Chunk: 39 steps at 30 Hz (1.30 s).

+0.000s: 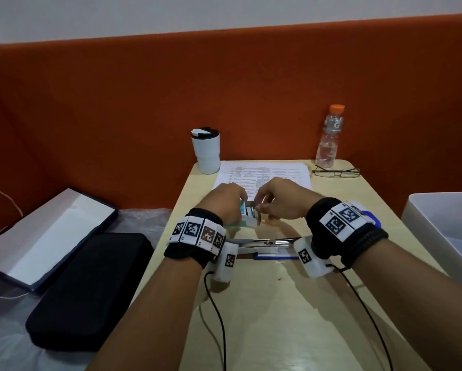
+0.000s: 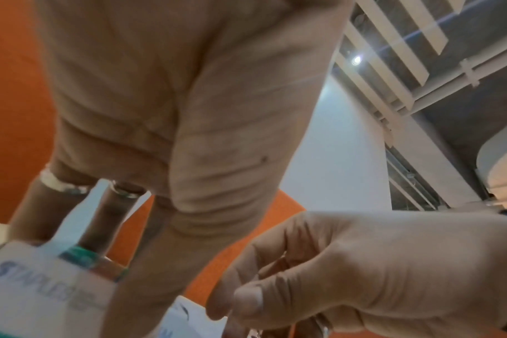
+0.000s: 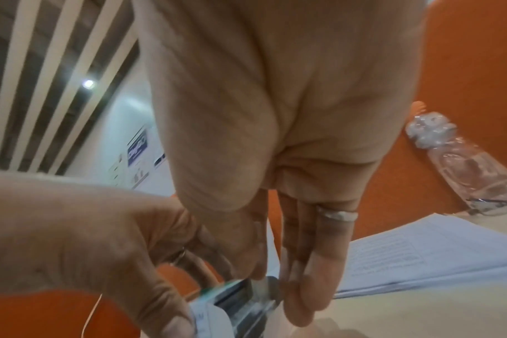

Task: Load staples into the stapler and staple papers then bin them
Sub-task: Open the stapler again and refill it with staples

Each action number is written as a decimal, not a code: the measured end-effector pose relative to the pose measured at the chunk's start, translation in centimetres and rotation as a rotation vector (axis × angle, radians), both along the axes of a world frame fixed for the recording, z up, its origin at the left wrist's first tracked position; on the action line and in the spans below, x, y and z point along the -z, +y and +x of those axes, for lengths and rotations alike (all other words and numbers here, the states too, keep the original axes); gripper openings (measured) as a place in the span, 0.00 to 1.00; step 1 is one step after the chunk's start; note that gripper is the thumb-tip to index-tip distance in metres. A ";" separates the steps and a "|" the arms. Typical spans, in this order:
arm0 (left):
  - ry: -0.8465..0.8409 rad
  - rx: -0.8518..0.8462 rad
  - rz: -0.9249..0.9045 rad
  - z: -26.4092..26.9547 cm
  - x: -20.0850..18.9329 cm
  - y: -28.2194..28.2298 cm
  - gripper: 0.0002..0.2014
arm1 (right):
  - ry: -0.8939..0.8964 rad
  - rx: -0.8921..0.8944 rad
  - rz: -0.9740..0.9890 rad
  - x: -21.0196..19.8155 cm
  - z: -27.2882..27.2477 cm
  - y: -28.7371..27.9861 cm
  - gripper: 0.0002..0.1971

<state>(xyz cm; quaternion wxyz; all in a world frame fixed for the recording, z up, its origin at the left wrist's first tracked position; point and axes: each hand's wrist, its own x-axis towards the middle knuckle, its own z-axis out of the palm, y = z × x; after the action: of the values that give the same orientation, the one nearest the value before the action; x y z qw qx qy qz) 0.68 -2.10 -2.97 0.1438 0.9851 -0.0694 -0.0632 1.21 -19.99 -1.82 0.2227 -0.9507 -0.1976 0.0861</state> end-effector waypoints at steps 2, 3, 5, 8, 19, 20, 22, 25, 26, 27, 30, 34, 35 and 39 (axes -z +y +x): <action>-0.007 0.001 0.001 0.1 0.0 -0.1 0.32 | 0.023 -0.016 -0.050 0.0 0.4 0.5 0.06; -0.012 0.003 -0.002 0.2 -0.1 -0.2 0.31 | 0.045 -0.021 -0.083 0.0 0.6 0.7 0.07; -0.022 0.004 -0.008 0.3 -0.2 -0.2 0.29 | 0.097 -0.020 -0.138 -0.1 0.9 1.2 0.09; -0.030 -0.005 -0.027 0.2 -0.3 -0.3 0.27 | 0.122 0.002 -0.195 -0.3 1.2 2.0 0.13; -0.041 -0.008 -0.041 -0.4 -0.7 -0.7 0.29 | 0.164 0.186 -0.153 -0.3 1.2 2.6 0.12; -0.040 -0.008 -0.042 -0.5 -0.7 -0.7 0.29 | 0.190 0.201 -0.148 -0.3 1.0 2.6 0.12; -0.031 -0.005 -0.037 -0.6 -0.9 -0.8 0.29 | 0.241 0.221 -0.125 -0.5 0.7 2.4 0.10; -0.019 0.010 -0.017 -0.8 -1.3 -0.9 0.31 | 0.292 0.248 -0.020 -1.0 0.2 2.0 0.12; -0.019 0.013 -0.011 -0.9 -1.4 -0.9 0.31 | 0.291 0.259 0.011 -1.3 0.0 1.8 0.13; -0.021 0.017 -0.004 -0.9 -1.4 -0.9 0.30 | 0.282 0.269 0.034 -1.5 -0.1 1.6 0.14; -0.028 0.028 0.005 -1.3 -1.4 -0.8 0.29 | 0.261 0.279 0.084 -2.2 -0.9 0.6 0.12; -0.002 0.066 0.027 -2.4 -2.2 -0.8 0.32 | 0.243 0.255 0.170 -2.9 -2.0 -1.5 0.10; -0.002 0.080 0.035 -2.8 -2.5 -0.9 0.34 | 0.233 0.246 0.203 -3.1 -2.4 -2.0 0.10; -0.085 0.187 -0.096 -4.4 -3.7 -2.4 0.32 | 0.169 0.176 0.321 -3.6 -4.4 -4.0 0.07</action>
<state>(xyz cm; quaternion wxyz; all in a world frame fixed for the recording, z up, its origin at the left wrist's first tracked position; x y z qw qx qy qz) -3.71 -4.48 0.75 0.1814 0.9681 -0.1700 -0.0310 -3.23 -23.99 1.76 0.3939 -0.9060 -0.1054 0.1131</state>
